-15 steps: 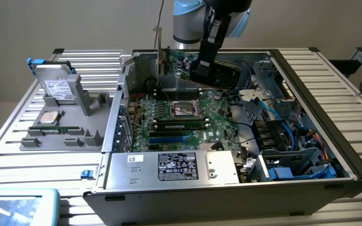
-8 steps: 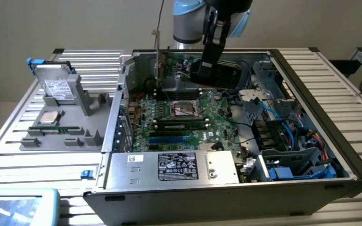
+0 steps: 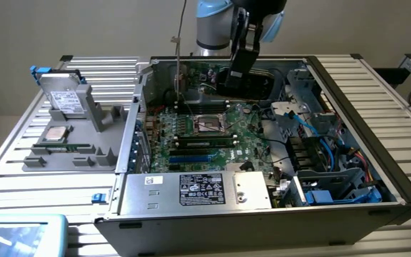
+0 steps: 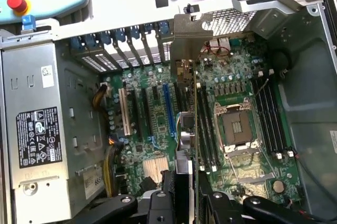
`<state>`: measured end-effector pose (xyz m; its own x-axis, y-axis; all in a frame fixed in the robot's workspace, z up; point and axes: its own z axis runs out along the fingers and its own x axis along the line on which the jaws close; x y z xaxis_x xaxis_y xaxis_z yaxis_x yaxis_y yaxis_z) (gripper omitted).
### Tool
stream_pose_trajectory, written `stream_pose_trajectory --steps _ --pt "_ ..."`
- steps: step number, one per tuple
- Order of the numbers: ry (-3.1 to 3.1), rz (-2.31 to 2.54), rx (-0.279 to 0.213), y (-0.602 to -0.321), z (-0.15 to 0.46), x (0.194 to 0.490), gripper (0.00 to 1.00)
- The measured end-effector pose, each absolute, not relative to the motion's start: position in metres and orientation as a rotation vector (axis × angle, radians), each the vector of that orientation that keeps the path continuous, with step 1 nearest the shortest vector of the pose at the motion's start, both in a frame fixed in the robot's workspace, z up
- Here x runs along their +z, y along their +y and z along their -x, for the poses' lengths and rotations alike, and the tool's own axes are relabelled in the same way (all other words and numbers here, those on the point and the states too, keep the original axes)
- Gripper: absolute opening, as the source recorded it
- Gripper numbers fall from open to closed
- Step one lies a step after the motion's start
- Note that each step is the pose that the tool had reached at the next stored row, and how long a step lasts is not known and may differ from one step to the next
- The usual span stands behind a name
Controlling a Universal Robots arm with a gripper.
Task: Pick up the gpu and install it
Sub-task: 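Insert the gpu into the slot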
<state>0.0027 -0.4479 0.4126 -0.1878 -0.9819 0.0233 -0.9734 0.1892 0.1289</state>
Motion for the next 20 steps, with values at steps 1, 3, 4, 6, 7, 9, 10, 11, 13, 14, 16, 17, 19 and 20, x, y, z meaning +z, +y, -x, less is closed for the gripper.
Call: stream_pose_trajectory --steps 1,3,4,6,7,9,10,11,13,14,16,17,19,20 --pt "-2.336 -1.943 -0.129 -0.4479 -0.0027 0.4124 0.28" --pt "-2.301 -1.982 -0.126 -0.4479 -0.0028 0.4123 0.28" --pt "-2.283 -2.002 -0.125 -0.4479 -0.0028 0.4121 0.28" --pt "-2.245 -2.042 -0.122 -0.4479 -0.0027 0.4118 0.28" --pt "-2.225 -2.064 -0.12 -0.448 -0.0027 0.4117 0.28" --pt "-2.186 -2.103 -0.117 -0.4479 -0.0027 0.4114 0.28" --pt "-2.166 -2.122 -0.116 -0.4479 -0.0027 0.4114 0.28" --pt "-2.151 -2.137 -0.114 -0.448 -0.0027 0.4113 0.28" --pt "-2.149 -2.138 -0.114 -0.448 -0.0027 0.4114 0.28" --pt "-2.149 -2.138 -0.114 -0.448 -0.0027 0.4114 0.28" --pt "-2.148 -2.139 -0.107 -0.447 -0.0013 0.4106 0.28" --pt "-2.147 -2.139 -0.102 -0.4463 -0.0004 0.4099 0.28" --pt "-2.146 -2.139 -0.093 -0.4445 0.0023 0.4081 0.28" --pt "-2.145 -2.139 -0.089 -0.4436 0.004 0.4073 0.28"
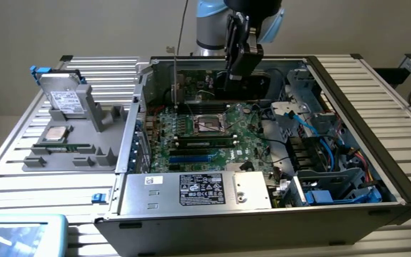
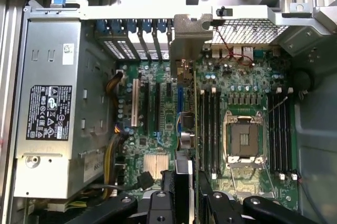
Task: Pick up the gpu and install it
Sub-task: 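Insert the gpu into the slot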
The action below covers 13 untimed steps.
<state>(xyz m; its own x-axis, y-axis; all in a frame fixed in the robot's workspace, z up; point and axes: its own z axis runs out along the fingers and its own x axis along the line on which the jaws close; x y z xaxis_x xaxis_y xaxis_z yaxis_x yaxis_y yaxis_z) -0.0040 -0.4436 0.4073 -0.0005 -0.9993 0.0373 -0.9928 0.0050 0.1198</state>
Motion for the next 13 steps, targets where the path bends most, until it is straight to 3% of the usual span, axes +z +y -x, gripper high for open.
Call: stream_pose_trajectory --steps 13 --pt "-2.139 -2.137 -0.076 -0.437 0.021 0.397 0.28"
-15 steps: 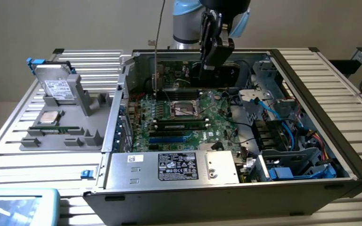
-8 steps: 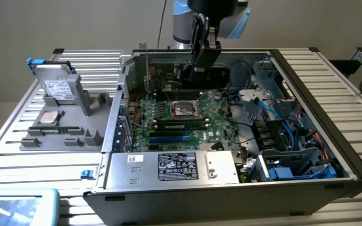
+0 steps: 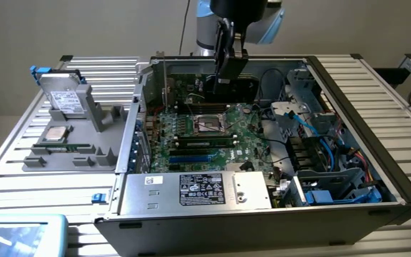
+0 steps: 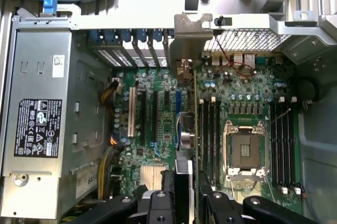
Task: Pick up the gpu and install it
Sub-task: 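Insert the gpu into the slot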
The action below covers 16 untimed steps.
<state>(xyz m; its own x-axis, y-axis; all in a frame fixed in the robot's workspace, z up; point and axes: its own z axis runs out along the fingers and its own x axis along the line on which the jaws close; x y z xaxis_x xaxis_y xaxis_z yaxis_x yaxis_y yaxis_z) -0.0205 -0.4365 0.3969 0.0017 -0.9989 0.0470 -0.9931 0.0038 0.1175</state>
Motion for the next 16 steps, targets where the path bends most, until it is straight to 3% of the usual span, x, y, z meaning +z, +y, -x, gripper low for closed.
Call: stream_pose_trajectory --steps 16 --pt "-2.139 -2.14 -0.069 -0.4374 0.0279 0.3911 0.28"
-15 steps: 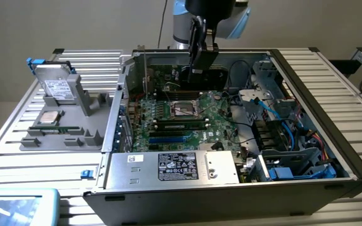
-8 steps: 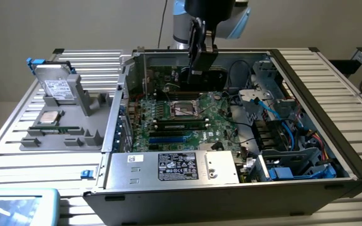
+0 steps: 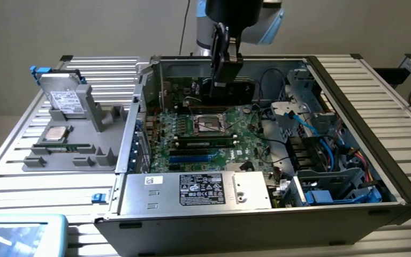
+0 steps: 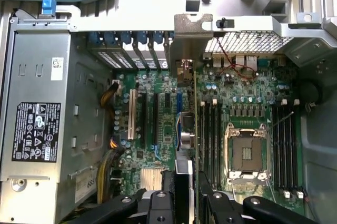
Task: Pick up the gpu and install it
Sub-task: 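Insert the gpu into the slot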
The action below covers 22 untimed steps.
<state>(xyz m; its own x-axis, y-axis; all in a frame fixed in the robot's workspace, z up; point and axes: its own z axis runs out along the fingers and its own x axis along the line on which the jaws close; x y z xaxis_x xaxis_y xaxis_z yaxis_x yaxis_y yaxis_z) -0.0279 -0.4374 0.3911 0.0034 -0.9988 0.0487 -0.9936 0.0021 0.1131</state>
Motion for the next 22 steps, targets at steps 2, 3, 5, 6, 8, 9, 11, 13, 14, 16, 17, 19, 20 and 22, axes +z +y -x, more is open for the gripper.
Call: stream_pose_trajectory --steps 2,3,5,6,8,9,11,13,14,16,17,19,20,22 --pt "-2.142 -2.143 -0.063 -0.437 0.034 0.389 0.28" --pt "-2.144 -2.145 -0.059 -0.437 0.036 0.387 0.28" --pt "-2.146 -2.147 -0.056 -0.437 0.039 0.384 0.28" --pt "-2.146 -2.147 -0.055 -0.437 0.041 0.382 0.28" --pt "-2.147 -2.147 -0.054 -0.437 0.046 0.379 0.28" --pt "-2.148 -2.147 -0.053 -0.437 0.048 0.377 0.28" --pt "-2.148 -2.147 -0.053 -0.437 0.048 0.373 0.28" --pt "-2.15 -2.145 -0.053 -0.437 0.048 0.369 0.28" --pt "-2.152 -2.143 -0.054 -0.437 0.048 0.368 0.28" --pt "-2.159 -2.135 -0.054 -0.438 0.048 0.364 0.28" --pt "-2.161 -2.133 -0.054 -0.438 0.048 0.362 0.28" --pt "-2.164 -2.131 -0.055 -0.438 0.048 0.359 0.28" --pt "-2.166 -2.129 -0.055 -0.438 0.048 0.357 0.28" --pt "-2.168 -2.127 -0.055 -0.439 0.048 0.353 0.28"
